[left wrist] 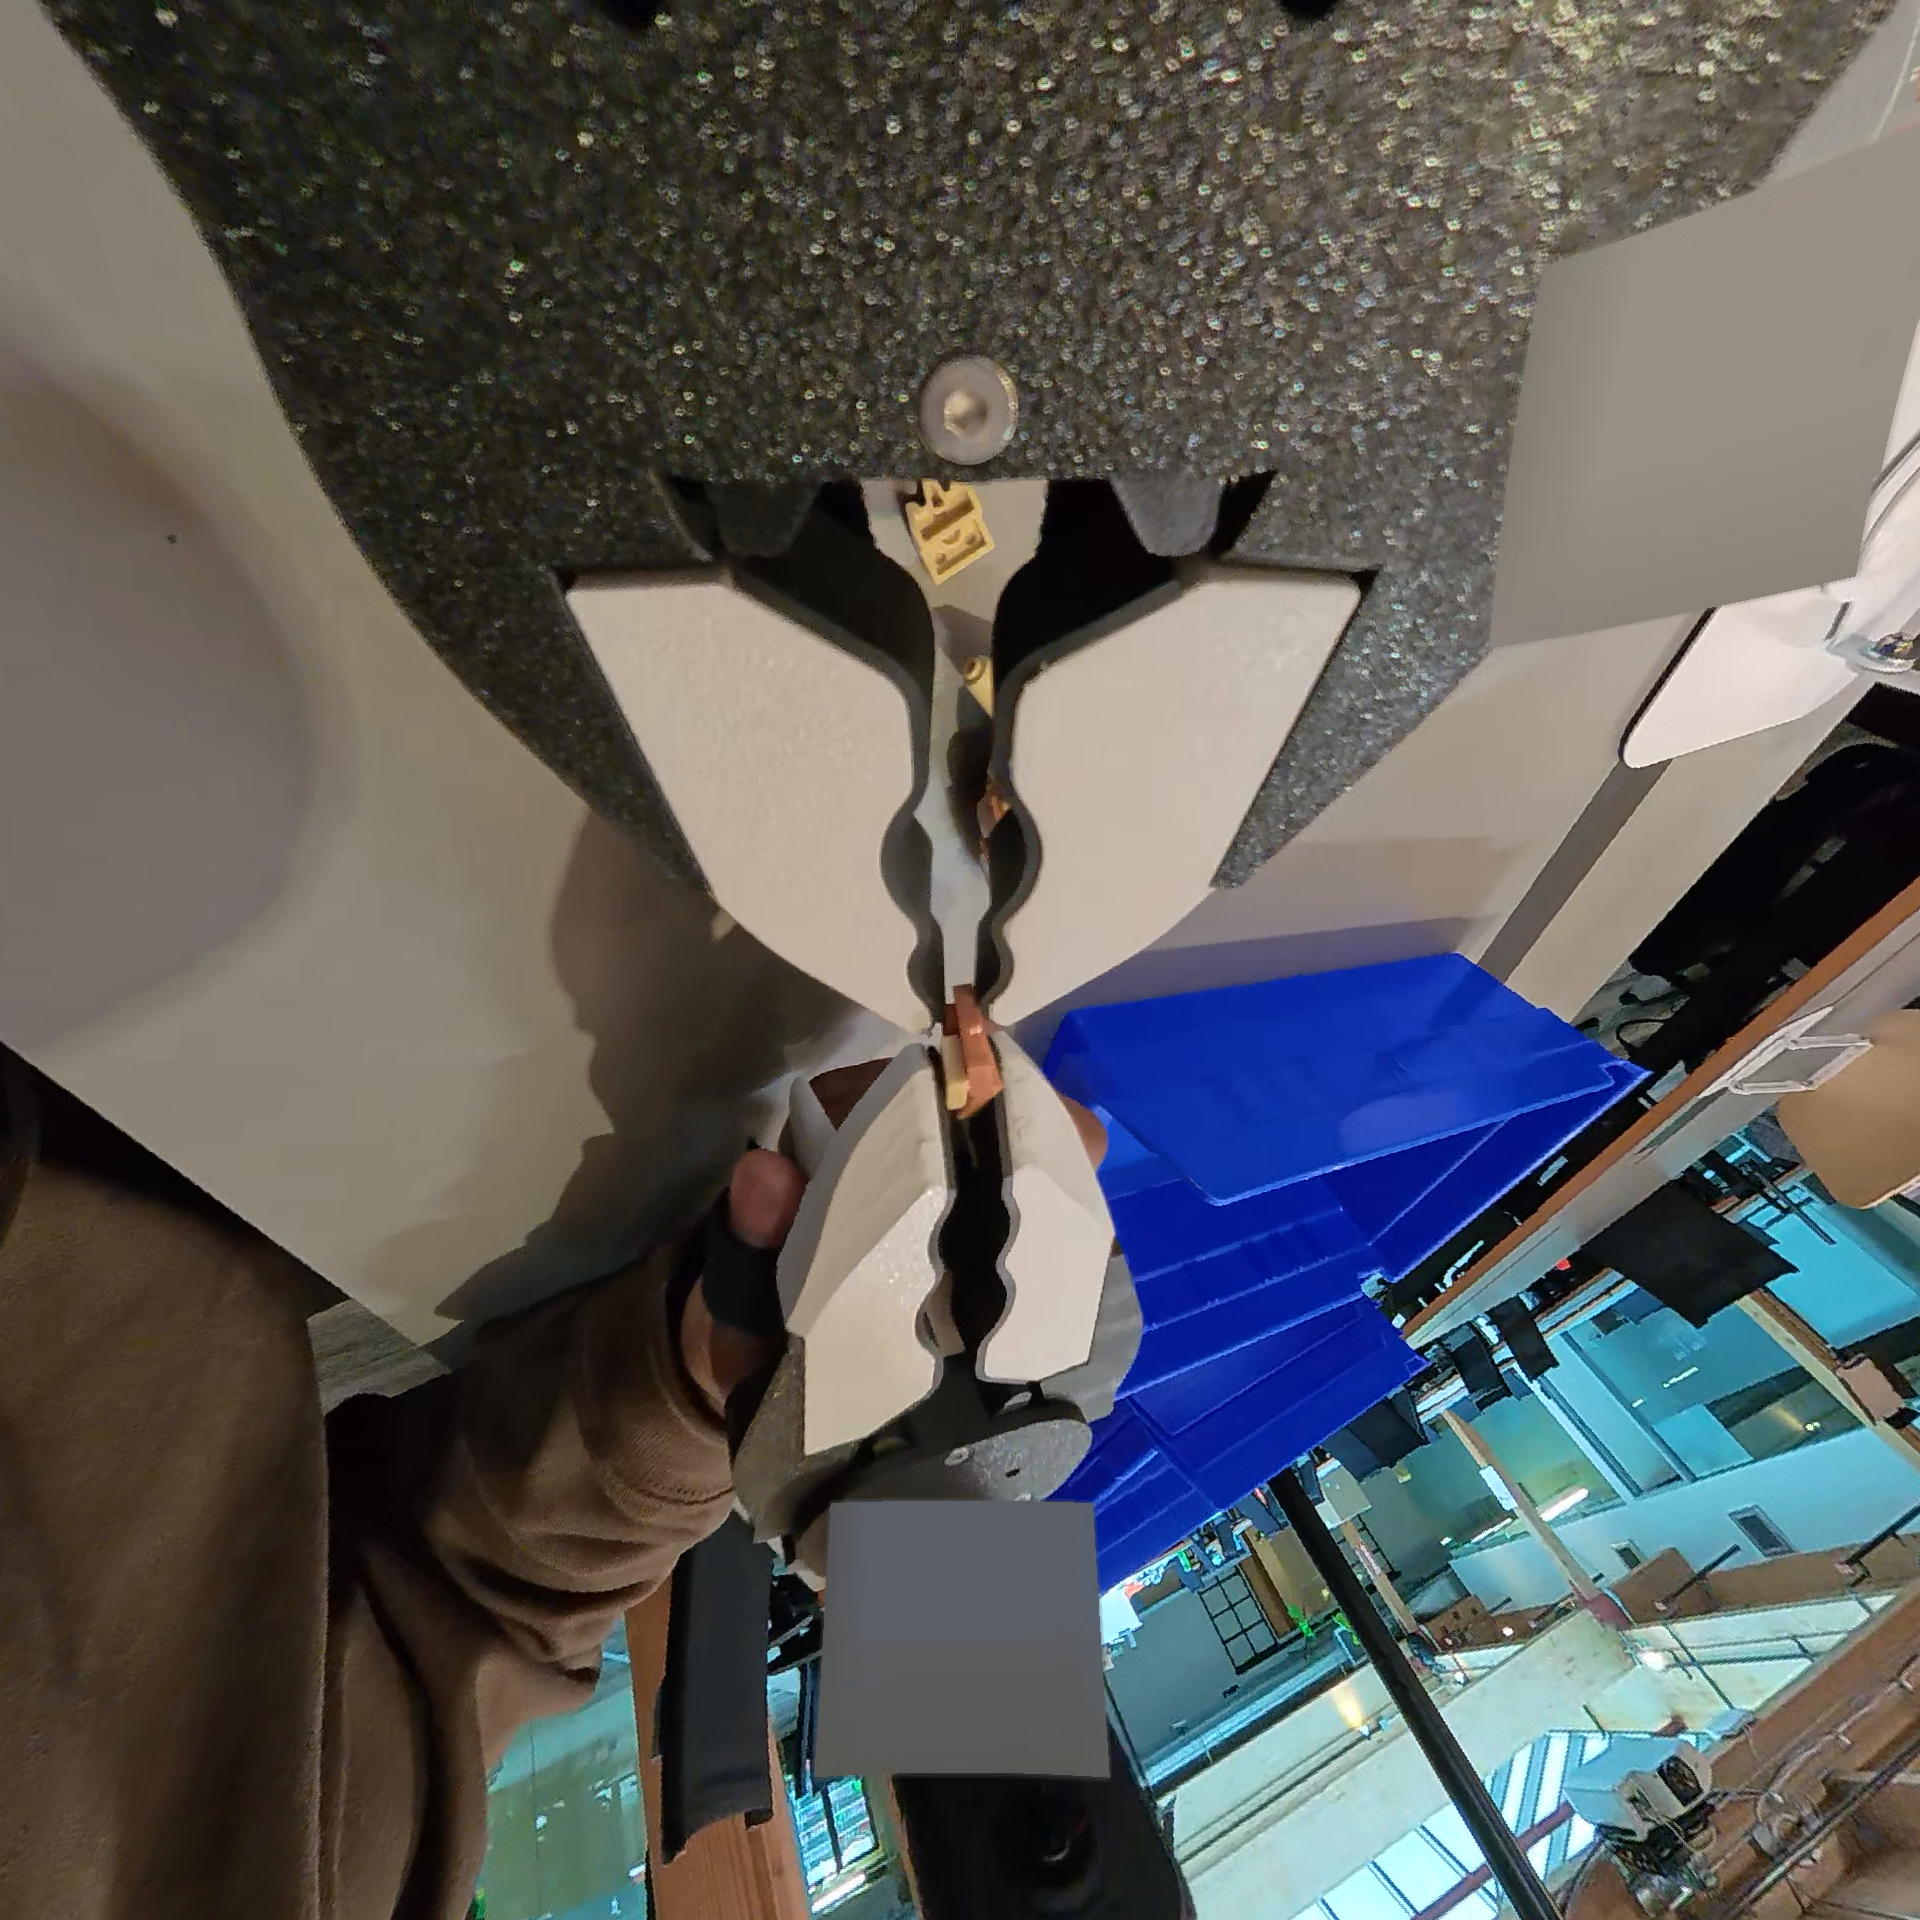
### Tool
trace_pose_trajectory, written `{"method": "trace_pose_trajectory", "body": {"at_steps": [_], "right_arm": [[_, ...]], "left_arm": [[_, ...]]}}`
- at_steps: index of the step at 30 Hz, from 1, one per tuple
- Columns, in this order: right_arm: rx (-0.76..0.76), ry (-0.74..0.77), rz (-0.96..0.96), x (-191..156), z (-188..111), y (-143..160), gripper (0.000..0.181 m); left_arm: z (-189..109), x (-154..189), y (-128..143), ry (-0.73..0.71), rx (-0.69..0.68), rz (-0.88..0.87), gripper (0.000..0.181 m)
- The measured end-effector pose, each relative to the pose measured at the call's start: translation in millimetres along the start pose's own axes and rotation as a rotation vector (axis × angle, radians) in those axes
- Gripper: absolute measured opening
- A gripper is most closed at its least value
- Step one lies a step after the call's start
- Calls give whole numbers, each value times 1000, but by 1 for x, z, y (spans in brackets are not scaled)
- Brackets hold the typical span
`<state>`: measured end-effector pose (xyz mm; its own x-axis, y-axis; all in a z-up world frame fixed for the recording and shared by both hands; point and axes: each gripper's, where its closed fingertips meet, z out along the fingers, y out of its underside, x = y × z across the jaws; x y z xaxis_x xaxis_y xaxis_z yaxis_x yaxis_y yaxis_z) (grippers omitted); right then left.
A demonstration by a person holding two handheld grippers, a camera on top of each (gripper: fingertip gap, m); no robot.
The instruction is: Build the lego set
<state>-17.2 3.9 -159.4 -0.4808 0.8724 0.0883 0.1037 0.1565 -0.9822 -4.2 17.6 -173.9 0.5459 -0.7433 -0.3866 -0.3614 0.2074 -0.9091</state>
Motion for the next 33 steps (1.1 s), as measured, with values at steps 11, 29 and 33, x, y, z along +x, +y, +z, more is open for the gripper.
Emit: {"method": "trace_pose_trajectory", "body": {"at_steps": [11, 29, 33], "right_arm": [[9, -67, -46, -12, 1, 0, 8], [-62, -15, -172, -16, 5, 9, 8], [-85, -15, -197, -17, 6, 12, 7]], "left_arm": [[-2, 14, -4, 136, 39, -113, 4], [-4, 21, 4, 188, -50, -108, 4], [-4, 24, 7, 214, -66, -140, 5]]}}
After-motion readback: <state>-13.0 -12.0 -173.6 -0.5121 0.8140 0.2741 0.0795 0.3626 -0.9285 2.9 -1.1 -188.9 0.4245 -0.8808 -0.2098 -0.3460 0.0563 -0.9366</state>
